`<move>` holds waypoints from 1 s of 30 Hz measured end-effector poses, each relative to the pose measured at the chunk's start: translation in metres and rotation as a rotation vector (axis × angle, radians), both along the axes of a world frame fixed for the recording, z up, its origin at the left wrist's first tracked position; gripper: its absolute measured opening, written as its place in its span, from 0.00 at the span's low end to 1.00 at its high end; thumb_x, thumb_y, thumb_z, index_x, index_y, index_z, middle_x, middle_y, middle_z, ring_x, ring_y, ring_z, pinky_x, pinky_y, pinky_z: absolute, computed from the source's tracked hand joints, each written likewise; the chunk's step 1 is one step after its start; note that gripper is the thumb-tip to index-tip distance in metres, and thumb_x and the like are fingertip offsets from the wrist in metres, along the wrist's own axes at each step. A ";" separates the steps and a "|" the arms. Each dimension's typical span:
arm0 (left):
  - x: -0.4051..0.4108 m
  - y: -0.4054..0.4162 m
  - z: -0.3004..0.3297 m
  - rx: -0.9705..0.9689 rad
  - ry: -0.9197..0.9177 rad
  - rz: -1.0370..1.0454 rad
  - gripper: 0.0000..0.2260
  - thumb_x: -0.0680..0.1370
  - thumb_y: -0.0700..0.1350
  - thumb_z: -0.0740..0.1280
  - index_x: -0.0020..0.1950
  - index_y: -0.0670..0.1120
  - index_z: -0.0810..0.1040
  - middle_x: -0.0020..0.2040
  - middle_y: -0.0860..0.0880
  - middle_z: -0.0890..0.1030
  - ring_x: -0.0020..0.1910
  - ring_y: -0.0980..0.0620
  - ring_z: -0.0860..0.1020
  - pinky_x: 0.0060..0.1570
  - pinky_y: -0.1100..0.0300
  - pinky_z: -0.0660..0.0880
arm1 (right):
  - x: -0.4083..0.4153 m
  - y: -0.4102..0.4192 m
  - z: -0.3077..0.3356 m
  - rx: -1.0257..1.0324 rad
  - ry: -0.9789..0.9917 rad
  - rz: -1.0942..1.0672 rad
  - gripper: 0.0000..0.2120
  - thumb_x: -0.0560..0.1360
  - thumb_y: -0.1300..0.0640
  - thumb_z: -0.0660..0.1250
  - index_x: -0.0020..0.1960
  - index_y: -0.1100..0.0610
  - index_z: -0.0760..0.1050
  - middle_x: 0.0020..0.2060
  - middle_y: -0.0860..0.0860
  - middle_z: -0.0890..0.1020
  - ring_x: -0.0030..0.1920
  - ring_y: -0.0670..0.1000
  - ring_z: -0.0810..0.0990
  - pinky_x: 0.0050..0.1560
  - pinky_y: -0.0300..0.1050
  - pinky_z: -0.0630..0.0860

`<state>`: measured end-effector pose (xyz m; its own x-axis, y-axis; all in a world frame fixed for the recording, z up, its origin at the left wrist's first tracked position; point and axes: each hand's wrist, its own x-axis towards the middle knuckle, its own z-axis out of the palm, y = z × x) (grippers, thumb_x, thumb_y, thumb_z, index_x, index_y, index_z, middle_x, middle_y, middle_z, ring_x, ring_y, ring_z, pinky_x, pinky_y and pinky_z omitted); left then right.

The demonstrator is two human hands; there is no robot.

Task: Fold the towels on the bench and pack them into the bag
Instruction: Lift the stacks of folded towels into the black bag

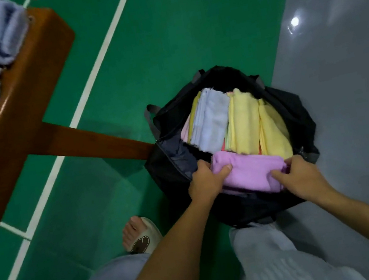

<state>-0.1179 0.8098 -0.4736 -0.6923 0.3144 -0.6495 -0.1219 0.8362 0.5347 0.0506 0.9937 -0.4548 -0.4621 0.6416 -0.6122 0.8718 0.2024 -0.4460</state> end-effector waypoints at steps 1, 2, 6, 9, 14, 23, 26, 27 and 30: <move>-0.002 -0.001 0.006 0.011 0.046 0.000 0.31 0.72 0.67 0.74 0.64 0.48 0.73 0.59 0.45 0.82 0.57 0.42 0.81 0.56 0.51 0.77 | -0.001 0.002 0.009 0.044 0.021 0.022 0.18 0.75 0.46 0.73 0.53 0.60 0.76 0.47 0.56 0.84 0.52 0.63 0.82 0.50 0.54 0.79; -0.004 -0.003 0.013 0.039 0.073 0.018 0.30 0.73 0.64 0.76 0.66 0.47 0.73 0.61 0.45 0.82 0.59 0.43 0.80 0.58 0.51 0.77 | -0.003 0.003 0.019 0.086 0.028 0.049 0.19 0.77 0.47 0.72 0.58 0.60 0.75 0.51 0.57 0.84 0.55 0.63 0.82 0.52 0.55 0.78; -0.013 -0.021 0.055 0.212 0.116 0.101 0.25 0.76 0.57 0.78 0.67 0.47 0.76 0.61 0.48 0.81 0.59 0.49 0.80 0.57 0.59 0.75 | -0.015 0.003 0.066 0.196 0.057 0.217 0.23 0.78 0.43 0.70 0.65 0.56 0.72 0.59 0.57 0.82 0.57 0.61 0.82 0.55 0.58 0.80; -0.028 -0.041 0.095 0.295 0.171 0.092 0.18 0.76 0.57 0.77 0.61 0.50 0.78 0.55 0.52 0.83 0.53 0.51 0.82 0.54 0.58 0.79 | -0.031 -0.007 0.105 0.266 0.089 0.365 0.24 0.78 0.38 0.67 0.65 0.53 0.73 0.59 0.52 0.82 0.55 0.57 0.82 0.53 0.58 0.81; -0.053 -0.083 0.173 0.363 0.305 0.090 0.11 0.78 0.54 0.75 0.55 0.51 0.79 0.48 0.53 0.83 0.44 0.54 0.83 0.48 0.58 0.81 | -0.070 -0.037 0.168 0.377 0.174 0.575 0.25 0.79 0.37 0.65 0.68 0.52 0.73 0.60 0.50 0.82 0.55 0.54 0.82 0.50 0.53 0.80; -0.087 -0.164 0.306 0.438 0.562 0.111 0.10 0.81 0.54 0.72 0.57 0.50 0.80 0.50 0.53 0.83 0.47 0.59 0.82 0.47 0.61 0.81 | -0.148 -0.118 0.271 0.502 0.395 0.766 0.21 0.79 0.36 0.63 0.64 0.50 0.73 0.59 0.50 0.82 0.58 0.56 0.81 0.53 0.54 0.79; -0.101 -0.192 0.338 0.449 0.628 0.149 0.08 0.82 0.53 0.72 0.57 0.50 0.80 0.49 0.52 0.83 0.45 0.58 0.82 0.44 0.59 0.82 | -0.178 -0.148 0.303 0.497 0.473 0.815 0.21 0.80 0.36 0.62 0.65 0.49 0.72 0.60 0.49 0.81 0.60 0.55 0.81 0.55 0.55 0.79; -0.107 -0.200 0.346 0.454 0.665 0.175 0.07 0.82 0.51 0.72 0.56 0.50 0.80 0.49 0.51 0.84 0.44 0.58 0.82 0.43 0.59 0.82 | -0.188 -0.157 0.313 0.491 0.506 0.819 0.21 0.80 0.35 0.62 0.65 0.49 0.72 0.61 0.48 0.81 0.60 0.55 0.81 0.55 0.55 0.78; -0.134 -0.226 0.363 0.440 0.795 0.247 0.06 0.82 0.50 0.72 0.54 0.49 0.81 0.48 0.52 0.84 0.45 0.58 0.82 0.44 0.60 0.80 | -0.222 -0.184 0.339 0.426 0.616 0.786 0.20 0.79 0.36 0.64 0.63 0.48 0.72 0.59 0.47 0.81 0.60 0.54 0.80 0.56 0.55 0.78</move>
<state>-0.2515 0.5833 -0.1107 -0.9615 0.2039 0.1843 0.2674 0.5388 0.7989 -0.1713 0.8099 -0.1155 -0.9882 0.1365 0.0688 0.0808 0.8483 -0.5234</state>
